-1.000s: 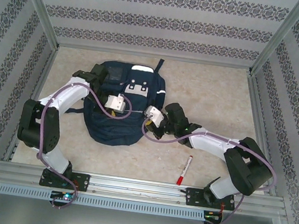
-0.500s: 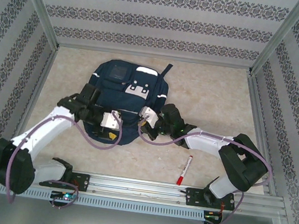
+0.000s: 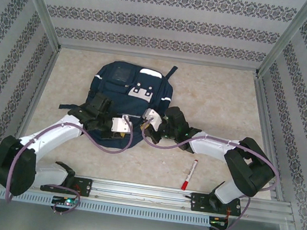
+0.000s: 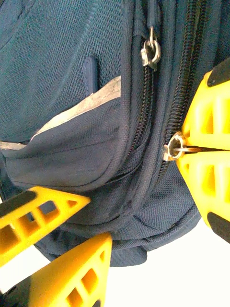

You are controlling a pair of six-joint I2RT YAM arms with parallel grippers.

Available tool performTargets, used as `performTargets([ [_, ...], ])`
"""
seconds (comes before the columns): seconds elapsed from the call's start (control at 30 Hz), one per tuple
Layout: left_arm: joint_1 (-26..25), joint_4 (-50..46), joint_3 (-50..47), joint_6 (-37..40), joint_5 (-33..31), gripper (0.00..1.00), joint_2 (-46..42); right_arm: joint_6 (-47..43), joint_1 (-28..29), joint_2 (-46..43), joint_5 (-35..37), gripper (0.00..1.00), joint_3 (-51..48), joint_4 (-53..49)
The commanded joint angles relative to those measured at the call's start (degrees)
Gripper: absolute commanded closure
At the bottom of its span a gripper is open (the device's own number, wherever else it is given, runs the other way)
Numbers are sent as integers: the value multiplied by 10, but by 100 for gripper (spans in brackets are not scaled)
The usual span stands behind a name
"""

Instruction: Pack books, pencil case, and school supplies into a backpack

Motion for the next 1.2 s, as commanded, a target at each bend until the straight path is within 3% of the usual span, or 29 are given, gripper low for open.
performTargets([
  [0.0, -19, 18, -5, 16, -53, 68, 15, 15, 13, -22, -20, 100, 1, 48],
  [0.2, -41, 72, -22, -56, -116, 69, 13, -6, 14, -35, -21, 100, -8, 37],
  [0.27, -42, 56, -18, -47, -112, 93, 11, -30, 11, -40, -12, 100, -8, 16],
  [0.3, -42, 38, -14, -25, -108, 100, 10, -46, 10, -42, -5, 100, -7, 4],
  [0.5, -42, -45, -22, 93, -57, 100, -24, -139, -46, -33, 82, 100, 13, -76],
  [0.6, -42, -52, -40, 122, -31, 100, -49, -78, -97, -9, 102, 100, 29, -46],
  [0.7, -42, -77, -45, 150, -5, 100, -70, -50, -108, 30, 154, 100, 74, -49],
  [0.9, -41, -115, -50, 200, 30, 100, -84, 45, -120, 112, 328, 100, 153, -88],
  [1.07, -42, -86, -50, 158, 77, 100, -86, 87, -129, 95, 335, 83, 153, -98],
  [1.1, -42, -72, -50, 149, 85, 99, -88, 102, -132, 83, 330, 80, 140, -90],
  [1.13, -43, -49, -53, 129, 88, 86, -94, 115, -135, 68, 320, 76, 126, -82],
  [1.17, -44, -22, -54, 93, 87, 60, -101, 120, -138, 52, 313, 70, 111, -74],
])
